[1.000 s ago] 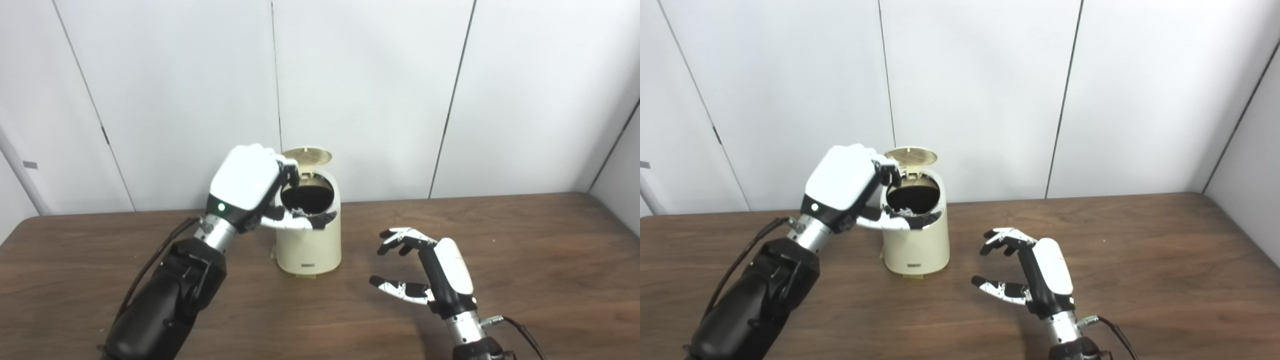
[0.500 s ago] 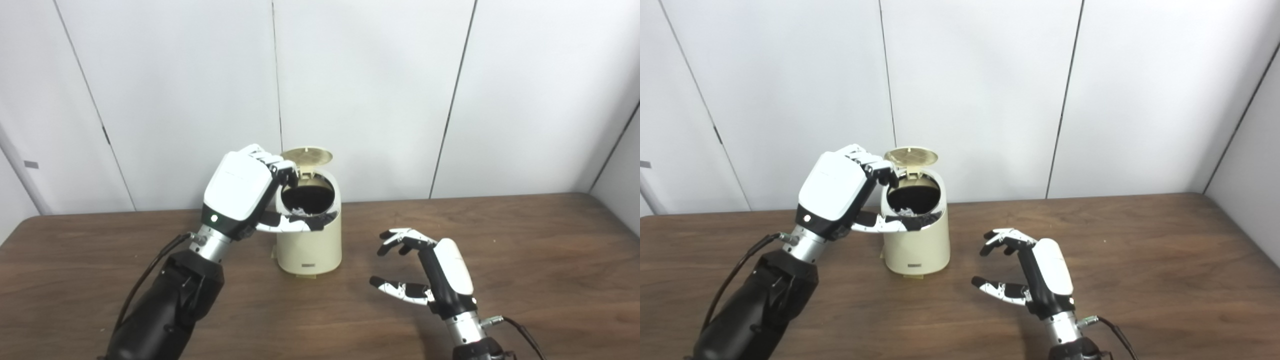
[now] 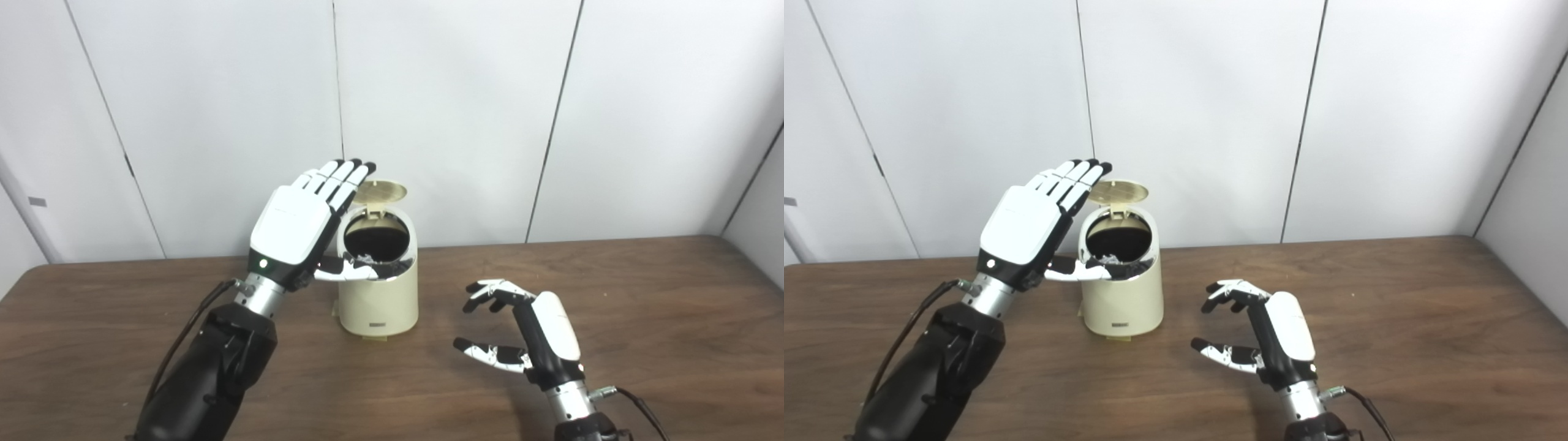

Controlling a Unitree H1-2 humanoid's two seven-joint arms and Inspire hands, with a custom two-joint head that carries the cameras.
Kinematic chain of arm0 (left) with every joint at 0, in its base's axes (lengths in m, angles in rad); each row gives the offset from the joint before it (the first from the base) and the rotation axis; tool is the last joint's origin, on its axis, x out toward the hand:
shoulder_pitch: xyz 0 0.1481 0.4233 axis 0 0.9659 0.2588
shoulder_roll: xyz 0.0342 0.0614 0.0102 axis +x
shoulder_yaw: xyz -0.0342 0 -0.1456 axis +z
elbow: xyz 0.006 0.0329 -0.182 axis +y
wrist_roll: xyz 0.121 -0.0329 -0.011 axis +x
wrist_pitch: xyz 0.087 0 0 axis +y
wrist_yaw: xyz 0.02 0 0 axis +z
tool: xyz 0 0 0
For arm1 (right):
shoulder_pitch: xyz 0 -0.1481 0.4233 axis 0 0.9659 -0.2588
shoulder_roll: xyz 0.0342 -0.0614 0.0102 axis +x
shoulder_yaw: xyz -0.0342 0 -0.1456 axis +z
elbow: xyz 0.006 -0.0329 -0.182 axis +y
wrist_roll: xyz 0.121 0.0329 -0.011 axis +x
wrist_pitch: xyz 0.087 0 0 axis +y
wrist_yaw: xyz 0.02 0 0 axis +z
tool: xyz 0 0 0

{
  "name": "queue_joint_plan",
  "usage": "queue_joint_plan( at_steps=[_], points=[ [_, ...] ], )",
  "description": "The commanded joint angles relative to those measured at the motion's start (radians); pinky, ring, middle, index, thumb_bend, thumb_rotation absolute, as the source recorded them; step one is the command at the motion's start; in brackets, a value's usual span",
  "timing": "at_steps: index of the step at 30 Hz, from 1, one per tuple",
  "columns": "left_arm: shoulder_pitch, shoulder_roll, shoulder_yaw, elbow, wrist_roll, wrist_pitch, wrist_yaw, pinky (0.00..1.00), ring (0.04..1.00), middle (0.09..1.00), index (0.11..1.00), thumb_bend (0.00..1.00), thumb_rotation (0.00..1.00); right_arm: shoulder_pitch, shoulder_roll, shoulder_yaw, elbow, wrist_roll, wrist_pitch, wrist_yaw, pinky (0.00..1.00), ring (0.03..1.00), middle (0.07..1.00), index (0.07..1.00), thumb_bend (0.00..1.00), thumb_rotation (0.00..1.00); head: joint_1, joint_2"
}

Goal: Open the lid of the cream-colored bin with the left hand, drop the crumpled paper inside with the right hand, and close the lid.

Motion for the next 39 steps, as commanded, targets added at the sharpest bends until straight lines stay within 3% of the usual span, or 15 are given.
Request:
queue_joint_plan(
  at_steps=[1,6,13,21,28,36,39],
  points=[
    [-0.061,-0.001,0.007,-0.029,-0.013,0.04,-0.051,0.95,0.982,0.964,1.0,0.89,0.76,0.037,0.018,0.011,0.043,0.007,-0.019,-0.019,0.5,0.618,0.676,0.495,0.48,0.14,-0.002,0.001],
    [-0.076,-0.012,0.006,-0.009,-0.023,0.062,-0.091,1.0,1.0,0.987,1.0,0.9,0.77,0.038,0.022,0.011,0.041,0.014,-0.016,-0.014,0.51,0.62,0.674,0.495,0.48,0.14,-0.002,0.0],
    [-0.104,-0.02,-0.002,0.041,-0.036,0.054,-0.055,1.0,1.0,0.985,1.0,0.9,0.77,0.035,0.028,0.012,0.046,0.018,-0.012,-0.012,0.51,0.623,0.678,0.495,0.48,0.14,-0.007,-0.004],
    [-0.128,-0.032,-0.025,0.065,-0.022,0.082,-0.065,1.0,1.0,0.98,0.999,0.9,0.79,0.037,0.03,0.017,0.045,0.01,-0.01,-0.012,0.51,0.623,0.678,0.495,0.48,0.14,-0.011,-0.002],
    [-0.145,-0.025,-0.039,0.086,-0.017,0.06,-0.017,0.98,0.97,0.93,0.958,0.89,0.77,0.034,0.032,0.016,0.046,0.01,-0.014,-0.015,0.5,0.618,0.678,0.495,0.48,0.14,-0.009,-0.002],
    [-0.14,-0.016,-0.041,0.078,-0.031,0.048,-0.008,1.0,0.965,0.926,0.953,0.87,0.74,0.033,0.031,0.016,0.044,0.008,-0.008,-0.012,0.52,0.63,0.677,0.496,0.48,0.14,-0.009,-0.002],
    [-0.141,-0.011,-0.043,0.095,-0.034,-0.006,0.068,0.91,0.891,0.855,0.876,0.86,0.69,0.032,0.03,0.017,0.047,0.006,-0.015,-0.017,0.51,0.625,0.676,0.495,0.48,0.14,-0.01,-0.001]
  ],
)
